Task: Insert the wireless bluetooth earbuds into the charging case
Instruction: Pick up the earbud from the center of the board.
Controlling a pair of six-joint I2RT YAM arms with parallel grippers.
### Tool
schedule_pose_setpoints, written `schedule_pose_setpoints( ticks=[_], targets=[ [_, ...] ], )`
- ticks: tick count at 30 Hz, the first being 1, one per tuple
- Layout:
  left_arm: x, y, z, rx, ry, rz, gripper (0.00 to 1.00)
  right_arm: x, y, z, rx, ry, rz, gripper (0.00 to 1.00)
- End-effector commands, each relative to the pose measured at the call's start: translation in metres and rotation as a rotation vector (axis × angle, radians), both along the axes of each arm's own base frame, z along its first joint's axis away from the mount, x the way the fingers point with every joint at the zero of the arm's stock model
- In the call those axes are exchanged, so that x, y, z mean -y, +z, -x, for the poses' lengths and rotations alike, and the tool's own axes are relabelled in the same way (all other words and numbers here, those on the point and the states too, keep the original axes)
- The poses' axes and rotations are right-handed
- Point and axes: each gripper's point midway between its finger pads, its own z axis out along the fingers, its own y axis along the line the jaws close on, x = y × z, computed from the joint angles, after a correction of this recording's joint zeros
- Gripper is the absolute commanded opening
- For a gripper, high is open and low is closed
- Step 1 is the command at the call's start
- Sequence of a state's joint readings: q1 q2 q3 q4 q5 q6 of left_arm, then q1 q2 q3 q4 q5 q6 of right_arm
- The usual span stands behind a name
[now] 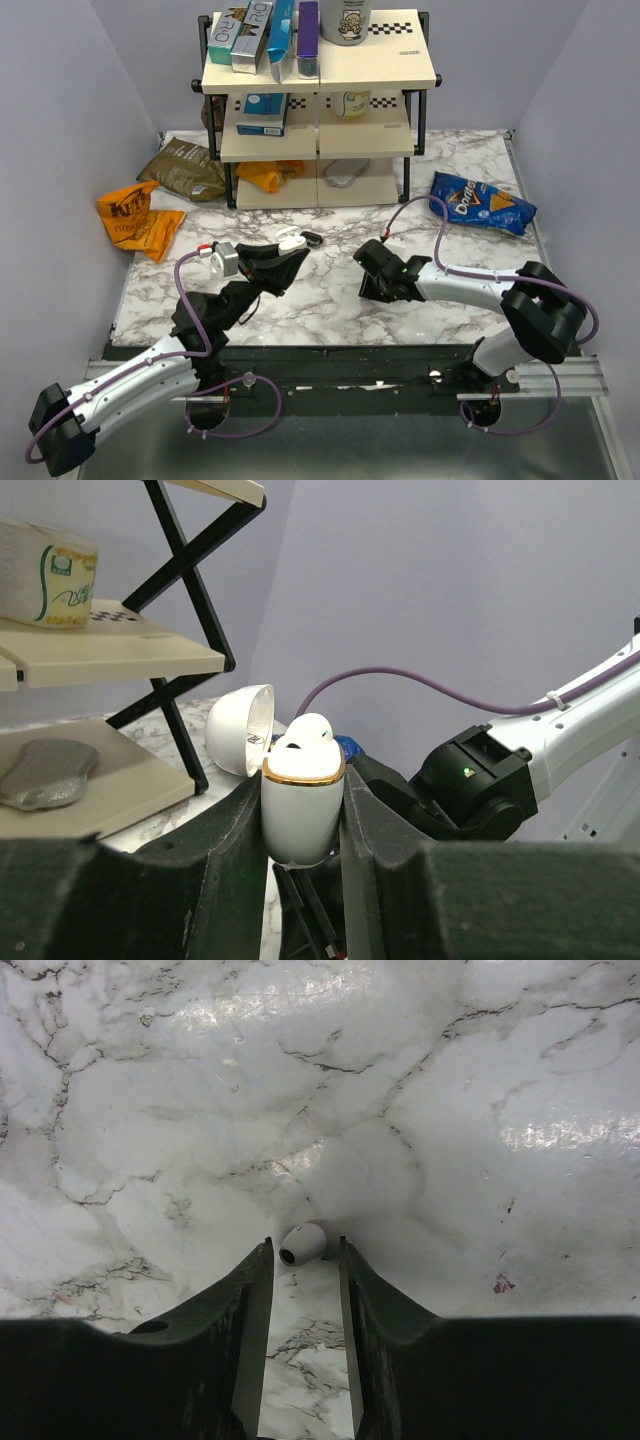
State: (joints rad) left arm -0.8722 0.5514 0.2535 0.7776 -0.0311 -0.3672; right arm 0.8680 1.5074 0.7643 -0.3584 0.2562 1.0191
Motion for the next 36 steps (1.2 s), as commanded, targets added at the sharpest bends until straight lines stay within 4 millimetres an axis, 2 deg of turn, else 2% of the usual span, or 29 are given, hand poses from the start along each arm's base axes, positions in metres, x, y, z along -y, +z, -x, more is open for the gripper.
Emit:
schedule_pose_setpoints(
  ticks=[1,6,11,18,21,23,27,30,31,34,35,36],
  targets=[
    [-0.004,0.007,0.000,0.014,0.019,0.016,0.00,0.007,-0.009,-0.006,-0.001,-0.014,0.042,0.42],
    [-0.004,0.007,-0.001,0.011,0.023,0.014,0.00,0.009,-0.009,-0.008,0.001,-0.013,0.046,0.44],
    [-0.003,0.005,-0.001,0.007,0.019,0.012,0.00,0.011,-0.009,-0.009,0.002,-0.006,0.048,0.38],
    [-0.002,0.004,-0.002,0.005,0.019,0.010,0.00,0.010,-0.012,-0.006,-0.010,0.010,0.042,0.22],
    [-0.002,0.004,-0.001,0.004,0.018,0.009,0.00,0.009,-0.011,-0.006,-0.007,0.019,0.037,0.13],
    [-0.002,0.004,-0.001,0.002,0.016,0.011,0.00,0.009,-0.009,-0.007,0.000,0.022,0.036,0.02],
    [-0.002,0.003,-0.002,0.001,0.019,0.007,0.00,0.010,0.002,-0.012,0.039,0.037,0.046,0.01],
    [-0.002,0.003,-0.002,0.001,0.020,0.005,0.00,0.011,0.029,-0.026,0.139,0.072,0.063,0.01],
    [-0.002,0.003,-0.002,0.001,0.020,0.005,0.00,0.011,0.052,-0.036,0.216,0.066,0.059,0.01],
    [-0.002,0.003,-0.003,0.002,0.027,0.004,0.00,0.020,0.096,-0.050,0.368,0.121,0.154,0.01],
    [-0.002,0.003,-0.003,0.001,0.026,0.001,0.00,0.018,0.128,-0.057,0.439,0.128,0.146,0.01],
    [0.001,0.007,-0.005,0.001,0.027,-0.001,0.00,0.018,0.179,-0.062,0.588,0.220,0.229,0.01]
  ],
)
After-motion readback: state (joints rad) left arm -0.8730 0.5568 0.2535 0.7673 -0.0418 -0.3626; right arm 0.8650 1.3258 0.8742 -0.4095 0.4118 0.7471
